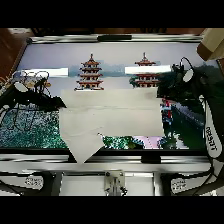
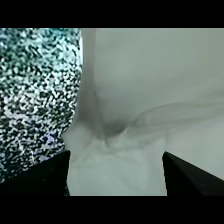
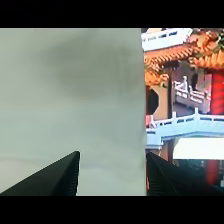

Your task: Fold the shirts.

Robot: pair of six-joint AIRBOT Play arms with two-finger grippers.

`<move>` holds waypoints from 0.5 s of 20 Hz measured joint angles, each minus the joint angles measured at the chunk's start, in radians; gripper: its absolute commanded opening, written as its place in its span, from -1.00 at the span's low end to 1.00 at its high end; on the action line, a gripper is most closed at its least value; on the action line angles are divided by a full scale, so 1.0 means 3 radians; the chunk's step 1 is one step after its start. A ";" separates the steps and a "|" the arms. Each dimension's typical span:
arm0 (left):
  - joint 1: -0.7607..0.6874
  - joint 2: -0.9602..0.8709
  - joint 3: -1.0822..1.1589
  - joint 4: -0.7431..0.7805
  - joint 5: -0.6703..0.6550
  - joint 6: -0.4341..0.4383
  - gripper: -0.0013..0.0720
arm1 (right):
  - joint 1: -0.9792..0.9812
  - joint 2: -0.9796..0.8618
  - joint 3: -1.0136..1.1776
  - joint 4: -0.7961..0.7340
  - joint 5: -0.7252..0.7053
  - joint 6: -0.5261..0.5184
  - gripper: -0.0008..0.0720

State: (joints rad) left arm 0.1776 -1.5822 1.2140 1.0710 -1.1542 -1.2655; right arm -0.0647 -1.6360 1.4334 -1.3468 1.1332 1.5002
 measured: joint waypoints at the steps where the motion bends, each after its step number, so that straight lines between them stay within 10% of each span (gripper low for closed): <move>1: 0.0039 0.0013 0.0057 -0.0009 -0.0146 -0.0029 0.80 | 0.0006 0.0080 -0.0001 -0.0053 0.0103 -0.0004 0.48; 2: 0.0089 0.0037 0.0112 -0.0011 -0.0310 -0.0050 0.26 | 0.0004 0.0172 -0.0001 -0.0134 0.0210 -0.0014 0.48; 3: 0.0160 0.0084 0.0154 -0.0019 -0.0492 -0.0064 0.17 | -0.0010 0.0286 -0.0001 -0.0247 0.0371 -0.0046 0.48; 10: 0.0698 0.1052 -0.0991 -0.0046 -0.1120 -0.0066 0.38 | -0.0544 0.1176 -0.0492 -0.0469 0.1291 -0.0340 0.48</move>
State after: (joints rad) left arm 0.3870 -1.2667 0.9169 1.0573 -1.4902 -1.2854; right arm -0.2279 -1.2831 1.2858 -1.4876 1.5204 1.3983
